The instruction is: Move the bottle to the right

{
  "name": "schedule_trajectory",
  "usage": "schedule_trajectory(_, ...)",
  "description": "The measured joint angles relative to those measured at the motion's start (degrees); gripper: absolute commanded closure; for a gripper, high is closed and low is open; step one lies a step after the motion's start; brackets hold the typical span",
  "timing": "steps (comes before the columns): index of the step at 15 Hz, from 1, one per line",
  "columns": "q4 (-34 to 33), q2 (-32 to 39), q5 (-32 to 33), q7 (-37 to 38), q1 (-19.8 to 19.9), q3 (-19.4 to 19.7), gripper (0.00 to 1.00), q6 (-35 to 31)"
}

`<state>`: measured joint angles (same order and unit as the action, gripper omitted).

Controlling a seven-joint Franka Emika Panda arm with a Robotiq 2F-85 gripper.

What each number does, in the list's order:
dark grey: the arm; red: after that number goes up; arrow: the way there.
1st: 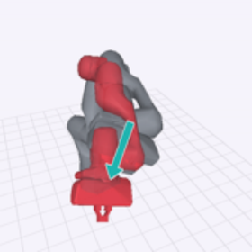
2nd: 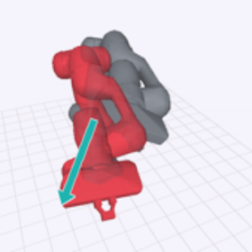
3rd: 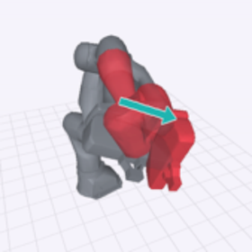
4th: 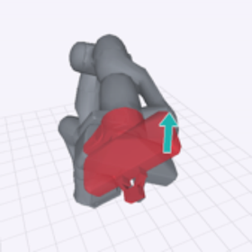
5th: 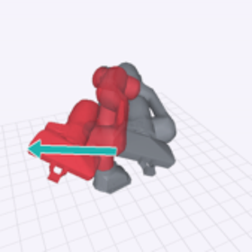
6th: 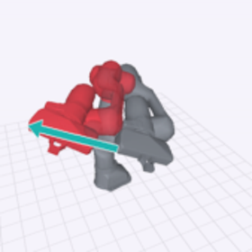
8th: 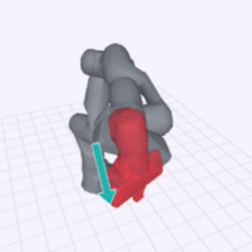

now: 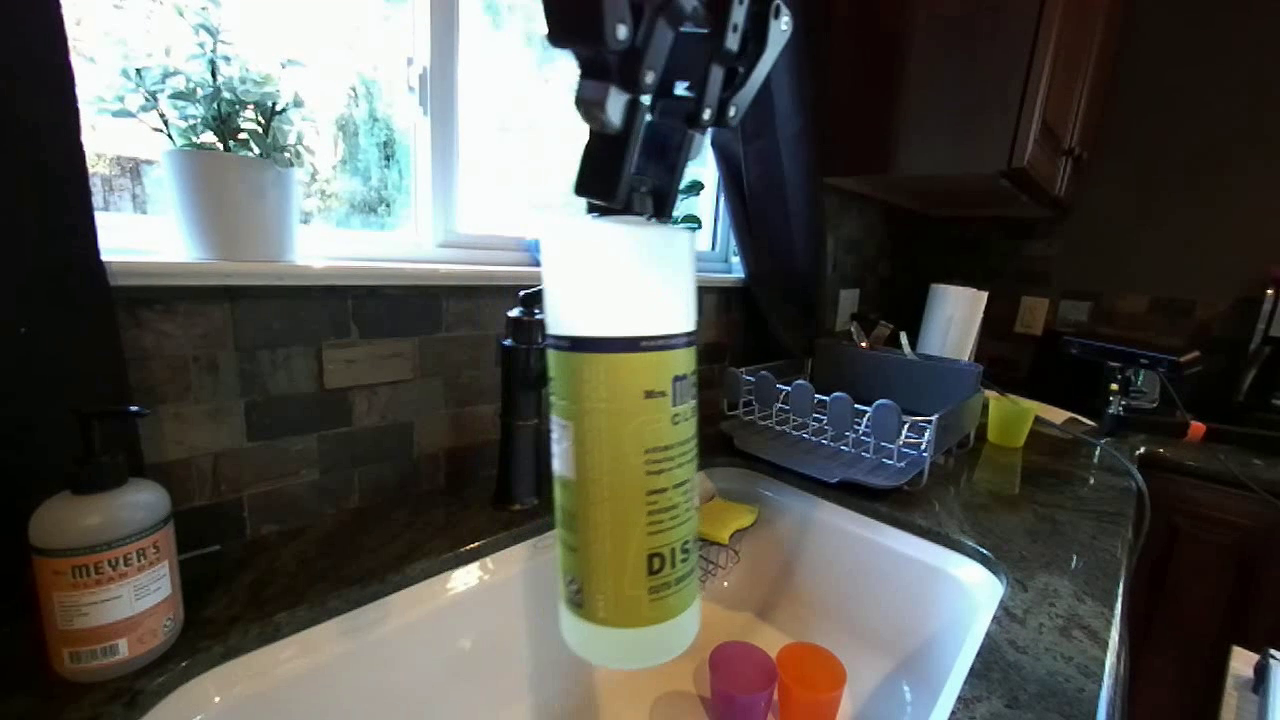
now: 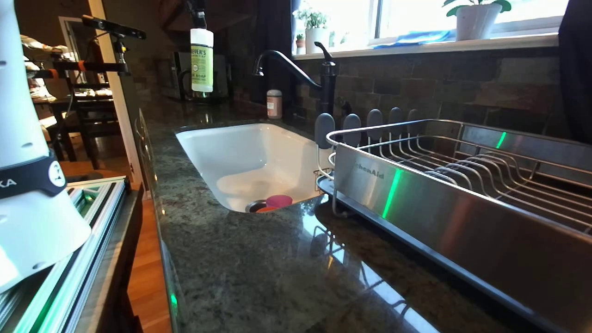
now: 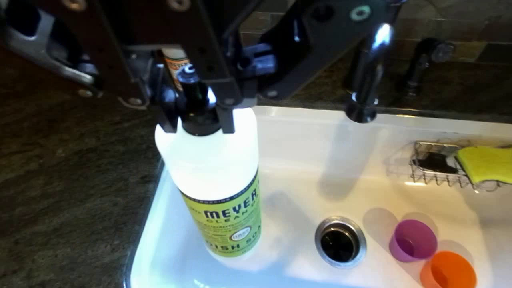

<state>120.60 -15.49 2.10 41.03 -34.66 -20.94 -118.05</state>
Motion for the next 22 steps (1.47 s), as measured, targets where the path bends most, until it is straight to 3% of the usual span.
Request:
schedule_trajectory(4, 8.45, -11.96, -3.53, 1.90, 1.38, 2.65, 0.92, 4.40)
schedule_trajectory(8, 17.19, -25.02, -2.60, 1.16, 2.84, 7.13, 0.92, 7.59)
schedule_trajectory(12, 22.95, -34.99, -2.59, -6.52, 13.81, 9.01, 0.92, 9.31)
schedule_trajectory(16, 24.04, -37.11, -2.17, -12.82, 26.02, 11.59, 0.92, 8.90)
schedule_trajectory(17, 23.85, -36.54, -2.26, -14.21, 28.43, 12.27, 0.70, 7.90)
schedule_trajectory(20, 23.76, -35.80, -2.69, -15.70, 30.61, 11.86, 0.70, 7.67)
schedule_trajectory(21, 23.76, -35.88, -2.82, -15.66, 30.59, 11.38, 0.92, 7.67)
schedule_trajectory(22, 23.76, -36.01, -2.91, -15.63, 30.59, 10.99, 0.92, 7.67)
